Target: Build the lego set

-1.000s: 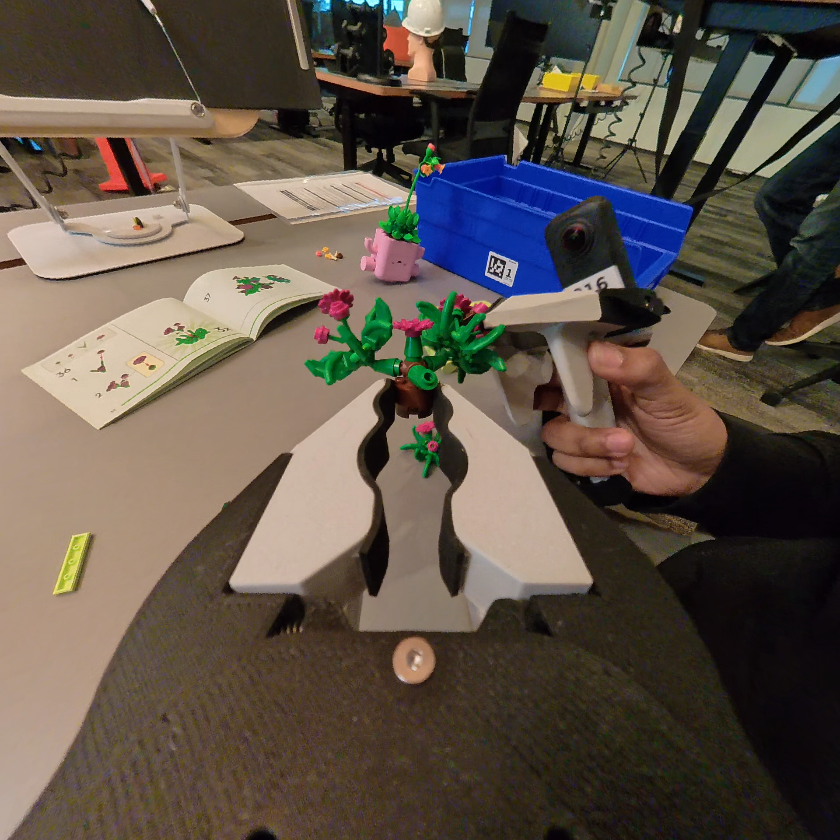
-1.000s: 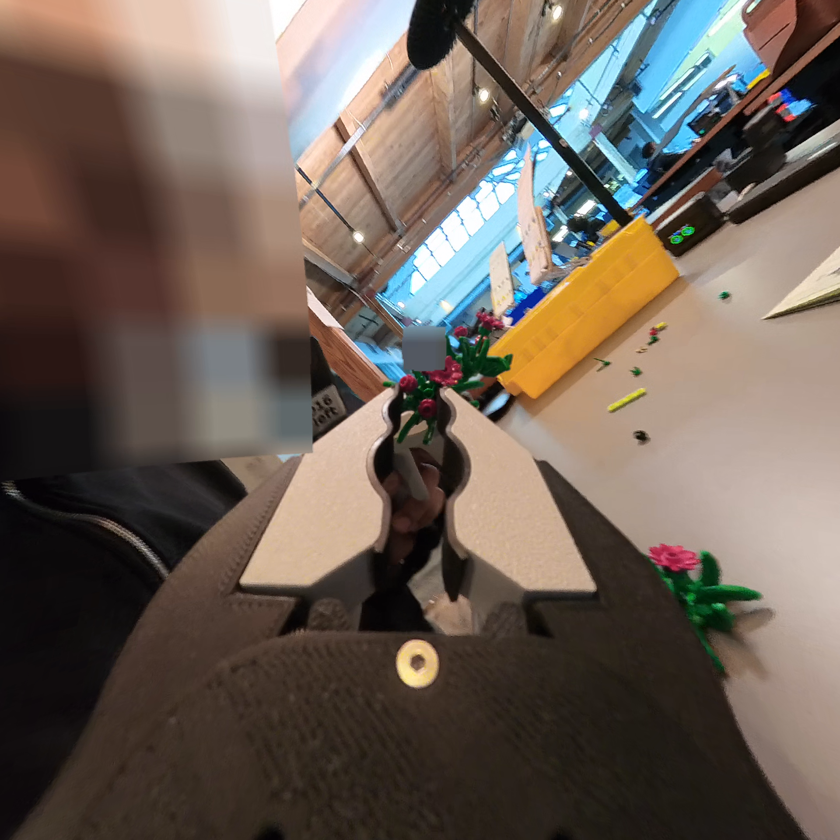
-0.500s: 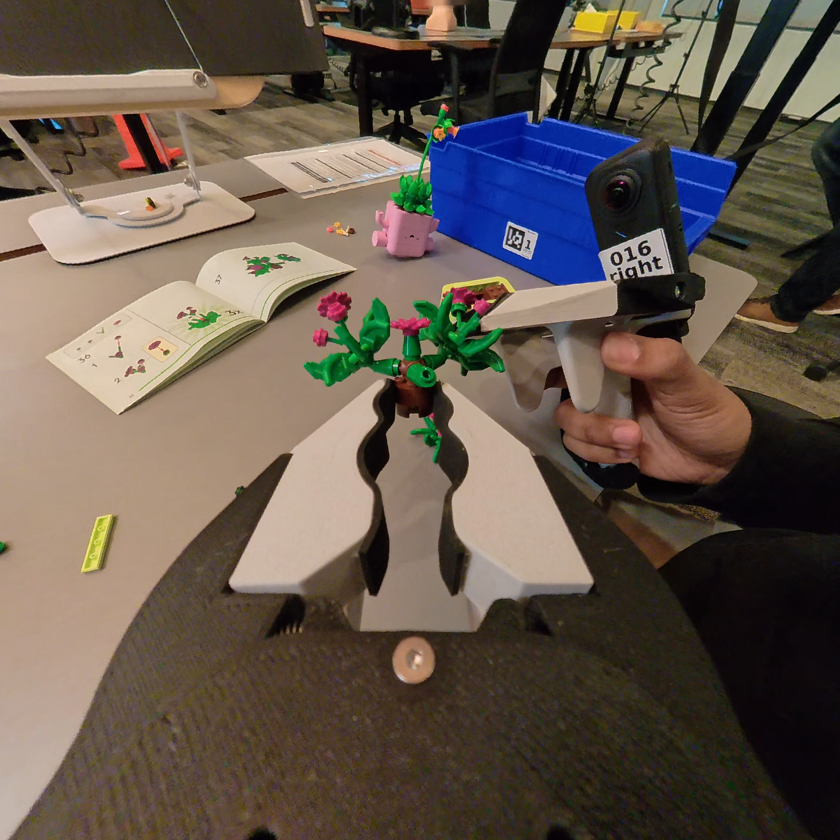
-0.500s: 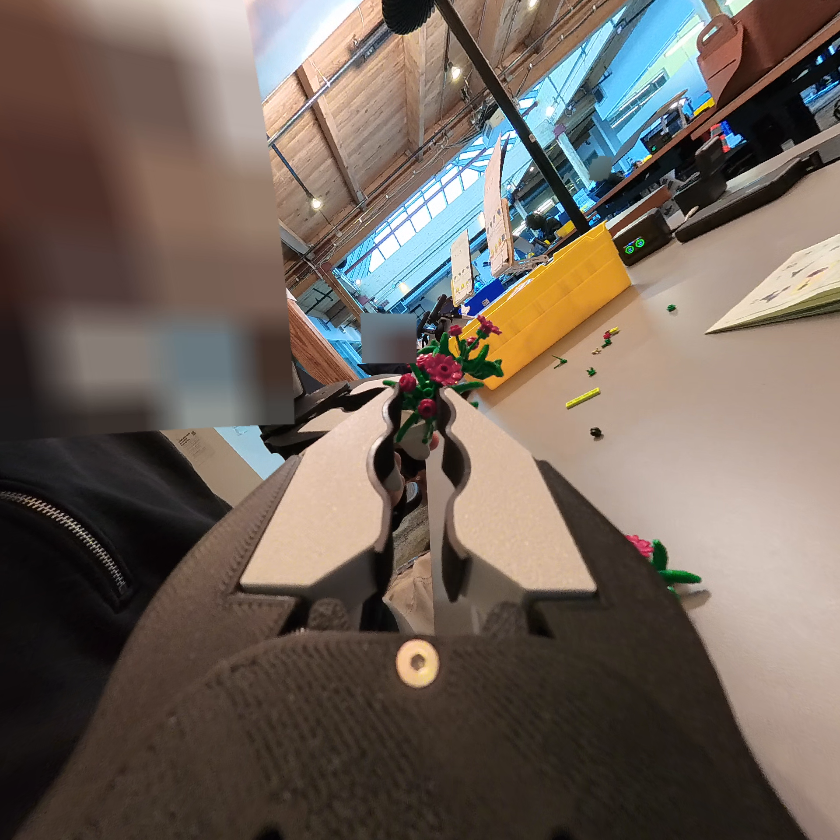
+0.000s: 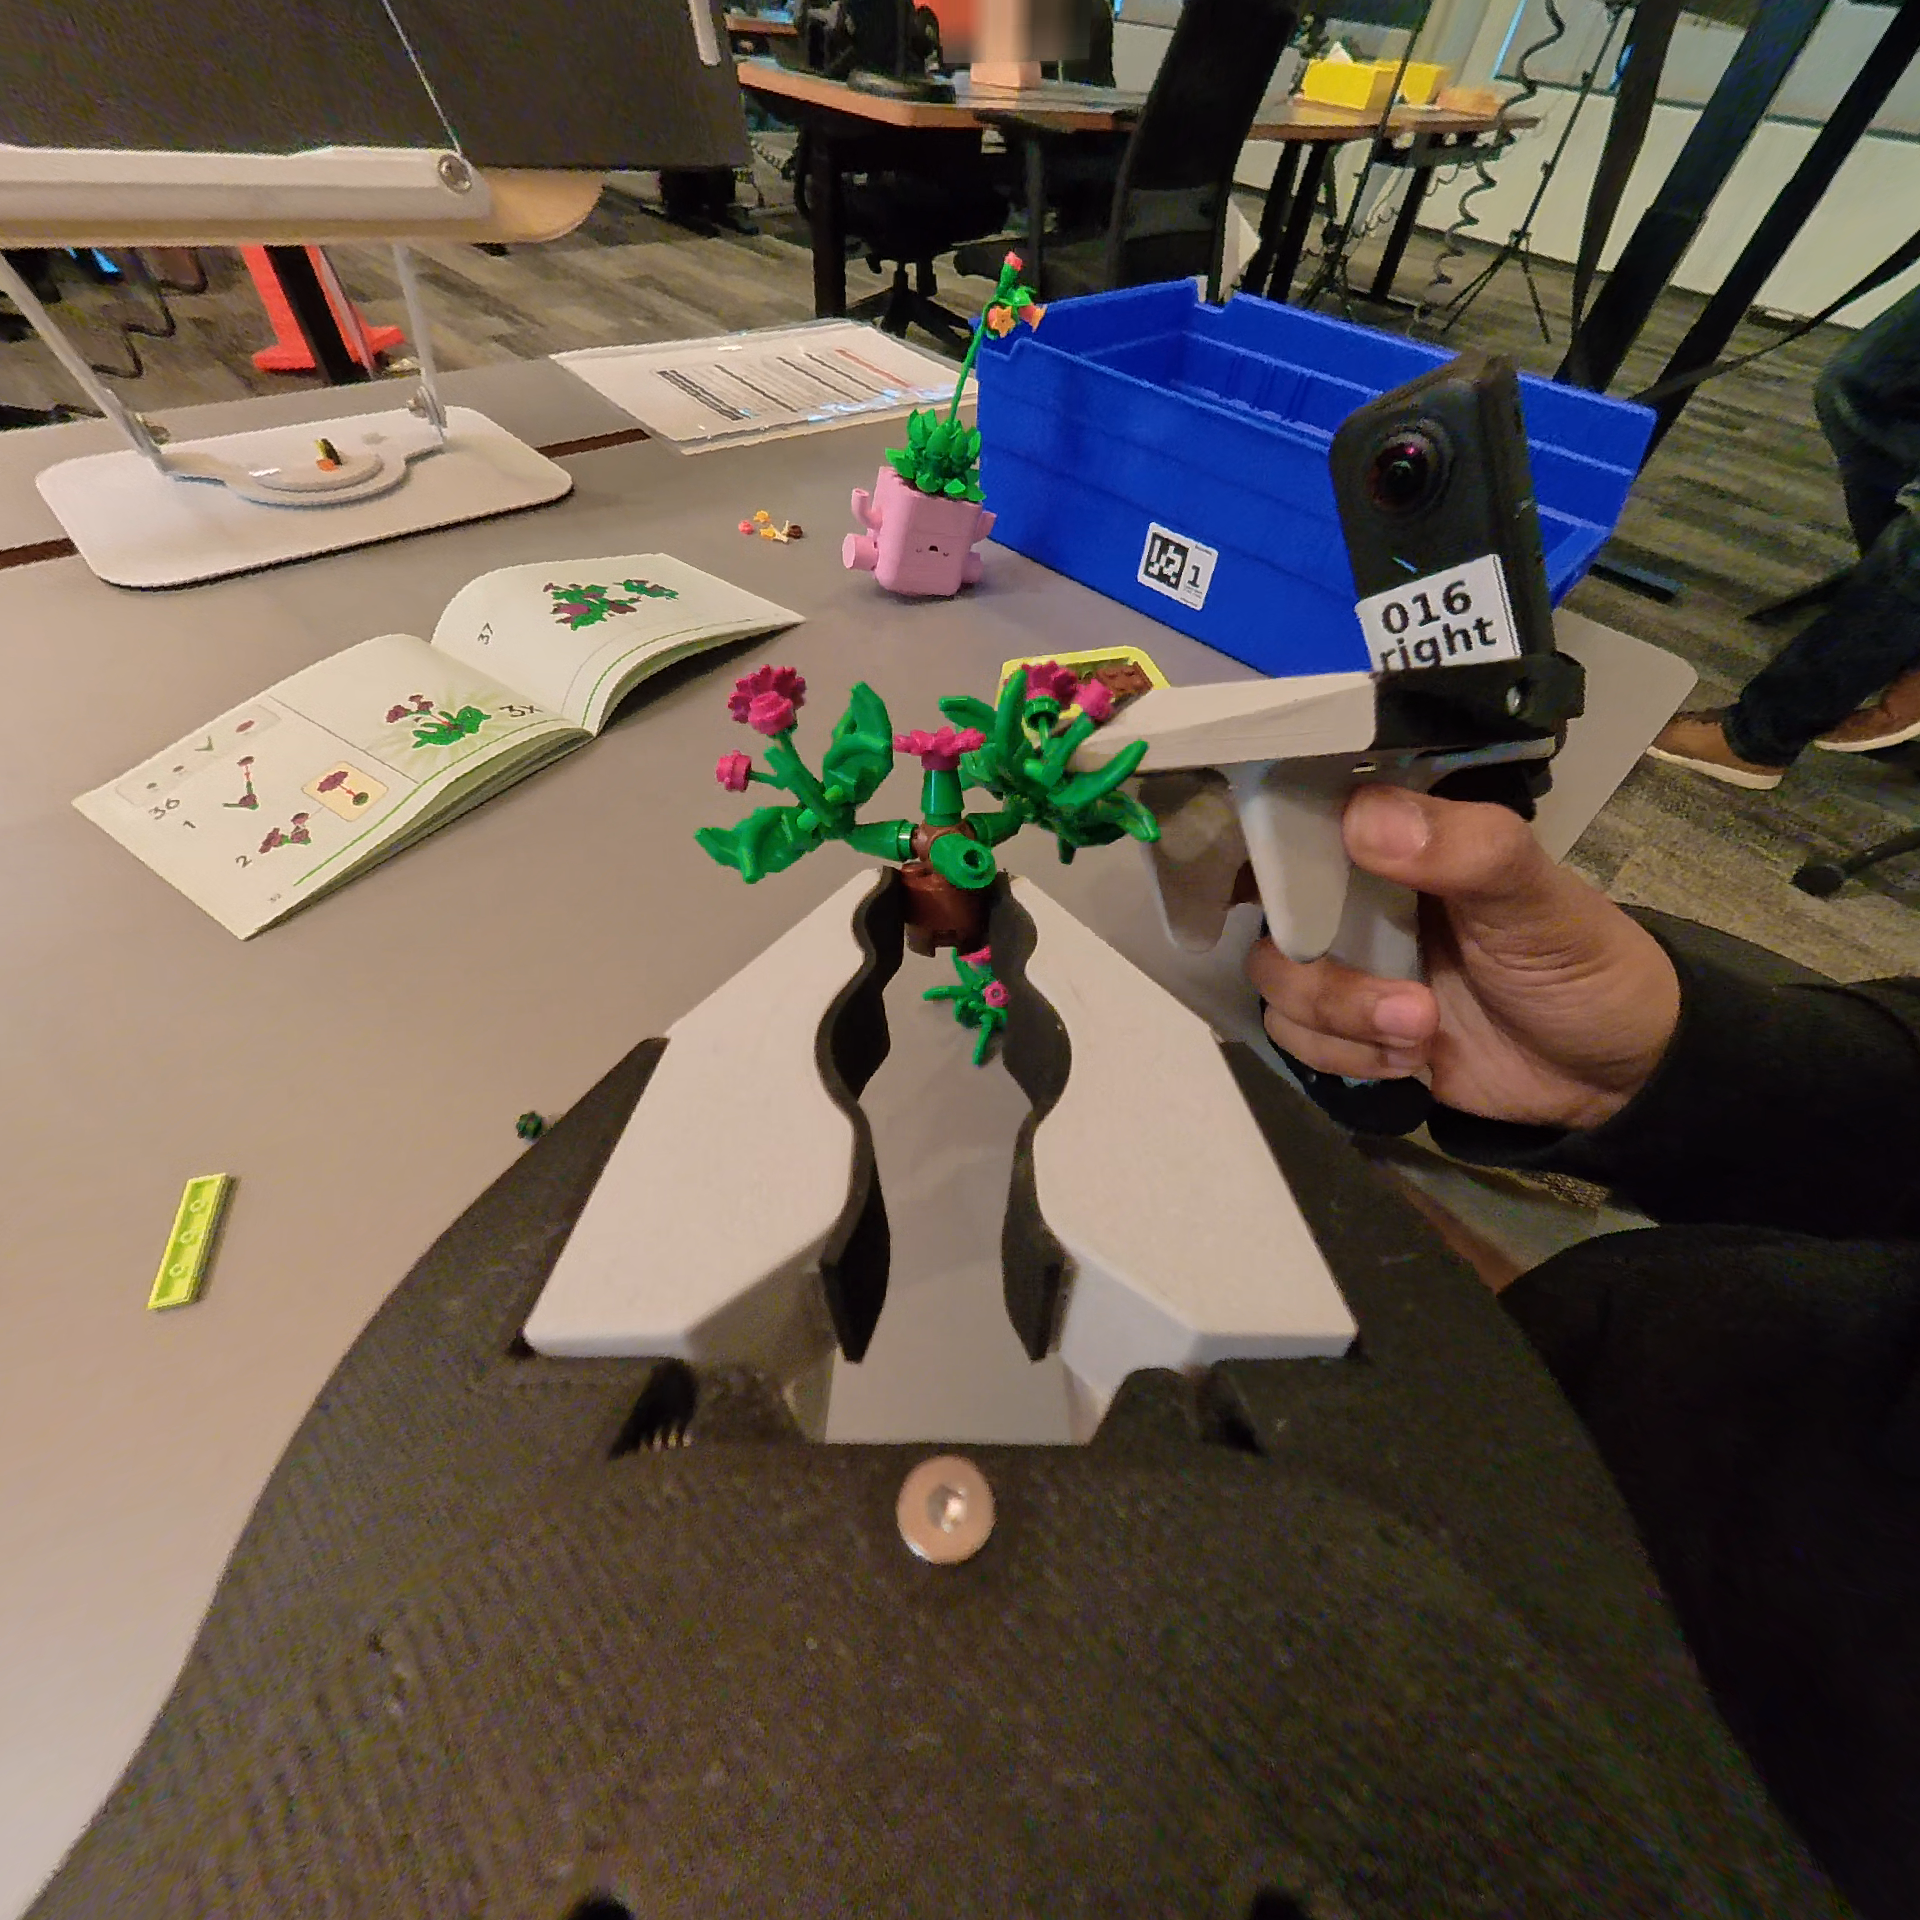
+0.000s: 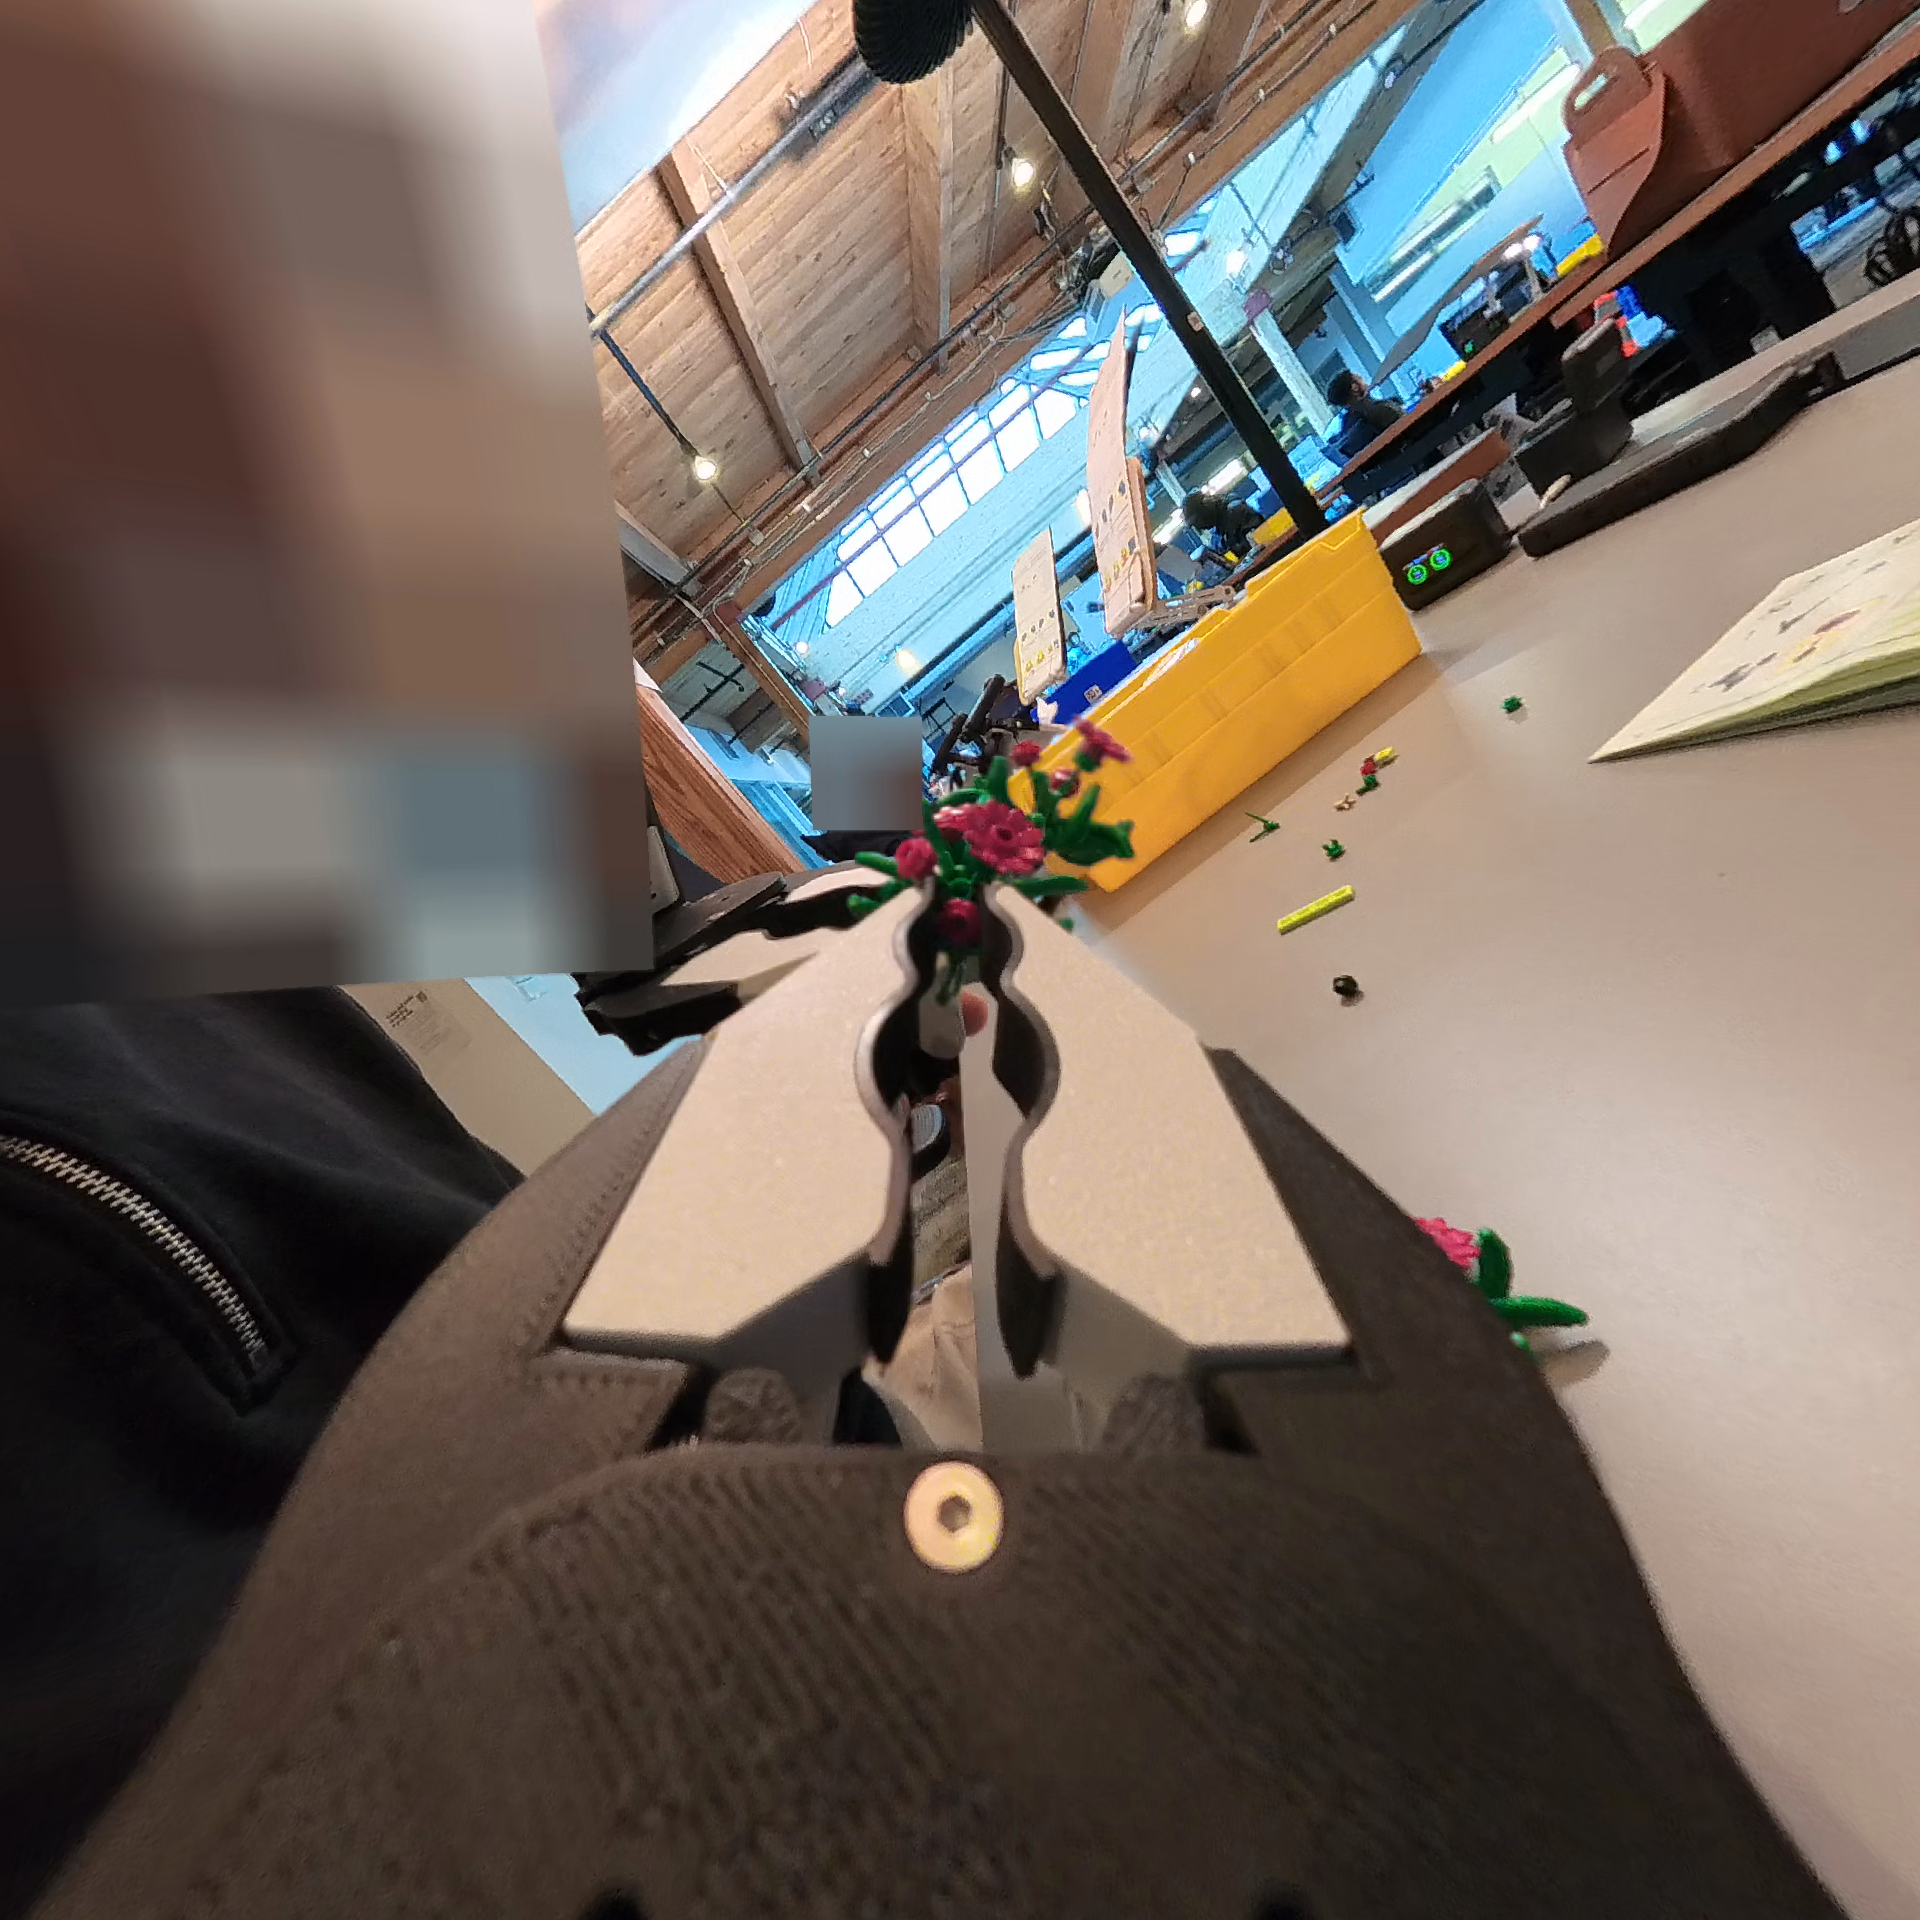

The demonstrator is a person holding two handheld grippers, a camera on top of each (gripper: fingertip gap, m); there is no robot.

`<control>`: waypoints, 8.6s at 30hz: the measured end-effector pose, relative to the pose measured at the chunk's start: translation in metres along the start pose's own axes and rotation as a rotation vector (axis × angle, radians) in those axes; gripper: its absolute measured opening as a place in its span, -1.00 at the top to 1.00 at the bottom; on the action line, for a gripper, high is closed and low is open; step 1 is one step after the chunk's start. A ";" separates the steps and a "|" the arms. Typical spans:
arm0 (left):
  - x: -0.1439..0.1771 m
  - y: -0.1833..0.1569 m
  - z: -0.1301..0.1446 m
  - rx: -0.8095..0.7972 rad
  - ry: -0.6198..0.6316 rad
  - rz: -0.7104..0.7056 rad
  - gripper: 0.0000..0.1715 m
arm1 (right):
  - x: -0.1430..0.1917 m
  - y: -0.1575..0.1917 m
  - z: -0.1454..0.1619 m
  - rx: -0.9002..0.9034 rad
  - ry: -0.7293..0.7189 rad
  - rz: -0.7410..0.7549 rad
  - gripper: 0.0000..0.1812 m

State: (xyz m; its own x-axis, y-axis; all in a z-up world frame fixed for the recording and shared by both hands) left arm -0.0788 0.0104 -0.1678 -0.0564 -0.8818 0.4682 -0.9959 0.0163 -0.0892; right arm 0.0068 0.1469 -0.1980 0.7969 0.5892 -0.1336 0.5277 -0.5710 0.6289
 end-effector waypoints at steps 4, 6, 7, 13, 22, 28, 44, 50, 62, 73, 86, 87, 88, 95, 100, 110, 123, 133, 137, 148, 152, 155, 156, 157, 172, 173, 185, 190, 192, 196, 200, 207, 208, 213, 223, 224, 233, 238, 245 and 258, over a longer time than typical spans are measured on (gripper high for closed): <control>-0.001 0.000 0.000 -0.010 0.004 -0.012 0.83 | 0.000 0.002 0.000 0.033 0.000 0.025 0.96; -0.001 0.000 0.000 0.001 -0.003 -0.003 0.83 | 0.000 0.002 -0.001 0.042 0.010 0.033 0.95; -0.001 0.000 0.000 0.007 -0.006 0.002 0.83 | 0.000 0.002 -0.001 0.040 0.009 0.030 0.95; 0.000 -0.001 -0.001 0.014 -0.014 -0.003 0.83 | 0.000 0.002 0.000 0.037 -0.015 0.024 0.96; -0.002 -0.002 -0.001 0.031 -0.013 -0.004 0.83 | 0.000 0.007 -0.001 0.116 -0.007 0.100 0.96; -0.002 -0.003 -0.002 0.039 -0.021 -0.004 0.83 | 0.001 0.008 -0.001 0.133 -0.026 0.122 0.96; -0.005 -0.003 -0.001 0.086 -0.031 0.016 0.83 | 0.002 0.007 0.001 0.086 -0.045 0.122 0.96; -0.005 -0.003 -0.001 0.084 -0.032 0.007 0.83 | 0.001 0.007 0.000 0.100 -0.027 0.140 0.96; -0.006 -0.004 0.000 0.078 -0.026 -0.008 0.83 | 0.001 0.007 0.001 0.089 -0.015 0.146 0.95; -0.007 -0.003 0.001 0.069 -0.014 -0.006 0.84 | 0.002 0.006 0.000 0.088 0.014 0.151 0.95; -0.009 -0.004 0.001 0.046 -0.022 -0.014 0.84 | 0.005 0.004 0.001 0.046 -0.002 0.122 0.96; -0.009 -0.005 0.001 0.041 -0.014 -0.019 0.84 | 0.005 0.004 0.001 0.048 0.001 0.127 0.95; -0.009 -0.005 0.001 0.041 -0.012 -0.020 0.84 | 0.005 0.005 0.001 0.051 0.002 0.130 0.95; -0.009 -0.001 0.003 0.049 -0.031 0.007 0.84 | 0.003 0.005 0.000 0.067 0.013 0.133 0.96; -0.006 0.012 0.008 0.093 -0.079 0.027 0.84 | 0.000 0.006 0.000 0.112 0.039 0.161 0.85; 0.029 0.058 0.017 0.323 -0.493 0.184 0.84 | 0.014 0.006 -0.005 0.124 -0.017 0.147 0.77; 0.036 0.081 0.019 0.331 -0.345 0.069 0.84 | 0.021 0.006 -0.004 0.106 -0.020 0.124 0.78; 0.015 0.055 0.016 -0.027 -0.051 -0.157 0.84 | 0.016 0.008 -0.001 0.110 0.023 0.158 0.74; 0.005 0.032 0.017 -0.323 0.029 -0.352 0.84 | 0.005 0.024 -0.001 0.315 0.092 0.276 0.73; -0.002 -0.013 0.021 -0.634 -0.072 -0.209 0.84 | 0.006 0.029 -0.009 0.271 0.232 0.253 0.76; -0.003 -0.016 0.022 -0.640 -0.064 -0.183 0.84 | 0.005 0.030 -0.006 0.308 0.295 0.282 0.76; -0.004 -0.019 0.022 -0.646 -0.069 -0.170 0.84 | 0.005 0.031 -0.005 0.317 0.322 0.294 0.76; -0.005 -0.019 0.023 -0.647 -0.065 -0.168 0.84 | 0.005 0.030 -0.005 0.320 0.332 0.302 0.76; -0.006 -0.019 0.024 -0.648 -0.062 -0.169 0.84 | 0.005 0.030 -0.005 0.324 0.344 0.312 0.76; -0.012 -0.026 0.028 -0.659 -0.046 -0.123 0.84 | 0.007 0.031 -0.001 0.390 0.481 0.399 0.87; -0.012 -0.026 0.028 -0.653 -0.047 -0.121 0.84 | 0.007 0.031 -0.001 0.390 0.478 0.398 0.87; -0.010 0.011 0.023 -0.340 0.012 -0.058 0.58 | 0.008 0.009 -0.026 0.538 0.595 0.670 0.86; 0.001 0.028 0.017 -0.184 -0.044 -0.066 0.55 | -0.026 -0.028 -0.044 0.738 0.942 0.862 0.87; 0.005 0.032 0.016 -0.161 -0.057 -0.080 0.54 | -0.040 -0.043 -0.046 0.784 1.103 0.887 0.86; 0.006 0.036 0.016 -0.134 -0.054 -0.063 0.41 | -0.062 -0.061 -0.043 0.816 1.301 0.846 0.86; 0.007 0.037 0.016 -0.120 -0.065 -0.051 0.41 | -0.069 -0.063 -0.045 0.803 1.318 0.802 0.85; 0.002 0.037 0.020 -0.115 -0.051 -0.027 0.41 | -0.061 -0.054 -0.052 0.768 1.249 0.782 0.72; 0.002 0.037 0.021 -0.114 -0.042 -0.018 0.40 | -0.059 -0.050 -0.056 0.762 1.213 0.767 0.71; -0.003 0.036 0.024 -0.111 -0.011 -0.002 0.41 | -0.023 -0.023 -0.073 0.698 0.940 0.726 0.71; -0.018 0.028 0.028 -0.146 0.087 0.003 0.42 | 0.037 -0.010 -0.008 0.399 0.543 0.556 0.63; -0.021 0.027 0.029 -0.155 0.115 0.005 0.42 | 0.035 -0.011 -0.004 0.382 0.548 0.526 0.62; -0.043 0.022 0.035 -0.206 0.311 0.038 0.43 | 0.016 -0.015 0.015 0.507 0.727 0.631 0.61; -0.044 0.022 0.035 -0.199 0.316 0.065 0.46 | 0.007 -0.021 0.023 0.528 0.822 0.678 0.53; -0.043 0.025 0.034 -0.172 0.313 0.091 0.47 | 0.000 -0.027 0.023 0.480 0.846 0.688 0.60; -0.021 0.011 0.015 0.038 -0.166 0.428 0.46 | 0.026 -0.003 -0.014 0.030 0.219 0.053 0.73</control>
State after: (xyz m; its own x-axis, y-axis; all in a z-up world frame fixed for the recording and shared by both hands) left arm -0.0876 0.0222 -0.1917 -0.4465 -0.8632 0.2357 -0.8821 0.3806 -0.2775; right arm 0.0220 0.1722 -0.1922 0.7426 0.6660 0.0705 0.4976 -0.6191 0.6075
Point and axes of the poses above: each gripper's, where its closed fingertips meet, x back along the fingers, z out of its underside, y = z × x across the jaws, the point moved 9 cm from there along x, back along the fingers, and after that the axes turned 11 degrees about y, right-handed, at the moved point
